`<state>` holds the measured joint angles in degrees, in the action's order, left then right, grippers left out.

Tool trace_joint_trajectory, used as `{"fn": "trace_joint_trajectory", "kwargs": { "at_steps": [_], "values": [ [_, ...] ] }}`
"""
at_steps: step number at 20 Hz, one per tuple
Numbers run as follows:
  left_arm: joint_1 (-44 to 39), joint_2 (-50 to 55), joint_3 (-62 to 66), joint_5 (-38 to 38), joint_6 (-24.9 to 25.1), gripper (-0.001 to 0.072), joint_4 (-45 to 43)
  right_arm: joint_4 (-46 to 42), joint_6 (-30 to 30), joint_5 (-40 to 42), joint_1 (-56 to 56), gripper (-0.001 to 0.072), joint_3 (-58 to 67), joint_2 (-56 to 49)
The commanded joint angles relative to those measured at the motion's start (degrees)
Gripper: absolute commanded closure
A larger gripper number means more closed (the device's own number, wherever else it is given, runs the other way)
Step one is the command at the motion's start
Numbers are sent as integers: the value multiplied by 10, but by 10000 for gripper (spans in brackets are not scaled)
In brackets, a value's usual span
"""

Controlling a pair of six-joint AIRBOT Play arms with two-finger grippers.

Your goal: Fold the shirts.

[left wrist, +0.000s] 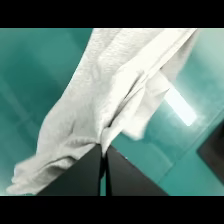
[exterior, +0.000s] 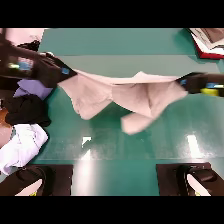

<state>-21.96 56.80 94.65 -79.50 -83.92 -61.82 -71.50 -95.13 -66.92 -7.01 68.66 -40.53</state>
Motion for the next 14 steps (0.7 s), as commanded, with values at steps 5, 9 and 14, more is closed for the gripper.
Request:
{"fn": "trace_joint_trajectory", "kwargs": {
  "at_steps": [5,9,14],
  "values": [
    [0,-35,96,-62,-47,681,177,-7,3,-108,79,701,144,97],
    [0,-29,94,-85,-42,682,43,2,3,-163,122,701,170,42],
    [0,-10,-50,-75,-35,681,-130,8,60,-92,66,701,97,-88]
  ]
}}
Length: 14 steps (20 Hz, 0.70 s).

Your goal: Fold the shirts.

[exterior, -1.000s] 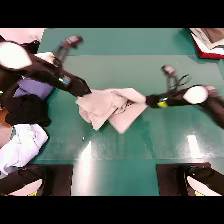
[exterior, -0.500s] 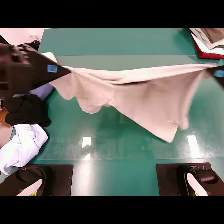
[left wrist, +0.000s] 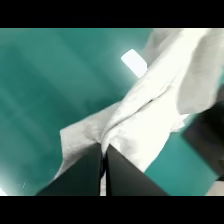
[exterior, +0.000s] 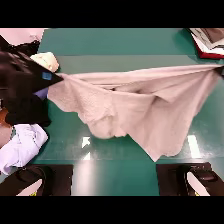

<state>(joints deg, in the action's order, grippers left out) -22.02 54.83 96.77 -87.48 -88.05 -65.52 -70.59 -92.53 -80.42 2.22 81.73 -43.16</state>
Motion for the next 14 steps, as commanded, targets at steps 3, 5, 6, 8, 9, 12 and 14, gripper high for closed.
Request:
{"fn": "trace_joint_trajectory", "kwargs": {
  "at_steps": [3,5,6,8,9,12,14],
  "values": [
    [0,41,-203,103,48,681,-92,0,43,171,-62,701,-87,-147],
    [1,81,-262,194,59,681,-91,0,43,220,-74,700,-104,-206],
    [0,106,-269,223,59,681,-91,1,43,230,-77,700,-102,-239],
    [1,155,-269,273,59,681,-91,0,43,235,-77,700,-88,-292],
    [1,175,-269,292,59,680,-91,0,43,235,-77,700,-80,-312],
    [1,201,-268,296,59,520,-94,0,43,230,-74,700,-44,-357],
    [1,200,-267,254,60,307,-104,0,43,225,-71,699,-19,-371]
  ]
}}
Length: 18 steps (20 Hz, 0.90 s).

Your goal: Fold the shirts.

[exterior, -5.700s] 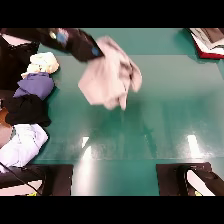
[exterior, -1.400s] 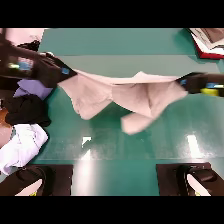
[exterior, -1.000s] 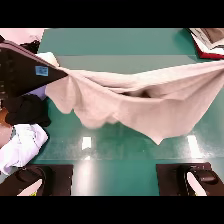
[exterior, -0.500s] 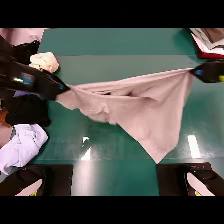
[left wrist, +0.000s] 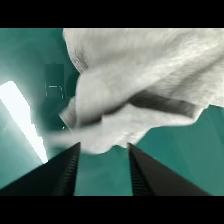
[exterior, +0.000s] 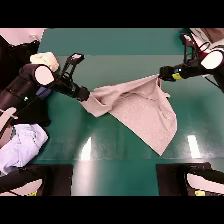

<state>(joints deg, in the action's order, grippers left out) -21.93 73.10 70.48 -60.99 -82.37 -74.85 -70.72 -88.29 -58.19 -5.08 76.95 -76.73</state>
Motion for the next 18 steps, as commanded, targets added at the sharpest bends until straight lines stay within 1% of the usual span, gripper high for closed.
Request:
{"fn": "trace_joint_trajectory", "kwargs": {
  "at_steps": [1,2,3,4,5,6,7,9,11,14,16,18],
  "values": [
    [0,17,-5,-42,3,277,-20,1,1,2,3,699,41,-38],
    [0,17,-7,-67,3,208,-28,2,1,2,9,696,50,-38],
    [3,17,-10,-88,3,190,-30,2,1,-4,16,608,63,-38],
    [9,17,-10,-100,2,190,-24,3,1,-13,24,347,75,-38],
    [15,17,-10,-101,3,190,-16,3,1,-39,32,129,90,-37],
    [21,18,-10,-95,2,190,-10,3,1,-67,43,111,103,-37],
    [25,18,-10,-80,2,190,0,6,1,-96,52,111,112,-35],
    [26,25,-10,-40,5,191,11,6,1,-115,63,112,104,-22],
    [28,46,-11,-12,41,191,25,6,2,-111,67,112,78,-1],
    [37,98,-11,-25,122,191,63,5,7,-98,67,113,28,34],
    [43,119,-11,-19,145,191,59,6,10,-92,67,114,-5,58],
    [49,122,-11,7,153,191,62,5,14,-92,67,114,-29,77]
  ]
}}
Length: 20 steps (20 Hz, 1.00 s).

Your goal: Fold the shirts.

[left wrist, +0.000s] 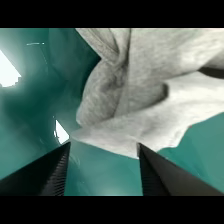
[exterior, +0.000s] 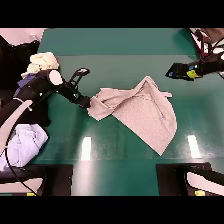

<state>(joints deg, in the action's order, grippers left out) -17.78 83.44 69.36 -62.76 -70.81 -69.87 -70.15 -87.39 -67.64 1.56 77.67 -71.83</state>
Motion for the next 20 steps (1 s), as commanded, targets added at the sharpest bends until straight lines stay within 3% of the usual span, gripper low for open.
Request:
{"fn": "trace_joint_trajectory", "kwargs": {
  "at_steps": [1,4,6,8,9,10,12,16,20],
  "values": [
    [8,19,0,35,38,191,13,0,5,3,1,114,-47,37],
    [7,20,0,37,38,195,18,0,5,17,1,114,-73,59],
    [7,24,0,37,39,412,38,0,5,26,1,119,-82,68],
    [7,31,0,29,53,425,72,1,5,21,1,134,-81,68],
    [7,30,0,18,53,630,70,1,5,12,1,134,-81,68],
    [9,27,1,0,52,681,63,0,5,-3,1,134,-81,68],
    [12,15,12,-51,39,683,21,-7,5,-48,1,134,-81,68],
    [12,-97,13,-88,-43,682,-36,-45,5,-170,1,134,-92,72],
    [12,-174,10,-149,-51,682,-32,-79,-48,-177,2,134,-217,143]
  ]
}}
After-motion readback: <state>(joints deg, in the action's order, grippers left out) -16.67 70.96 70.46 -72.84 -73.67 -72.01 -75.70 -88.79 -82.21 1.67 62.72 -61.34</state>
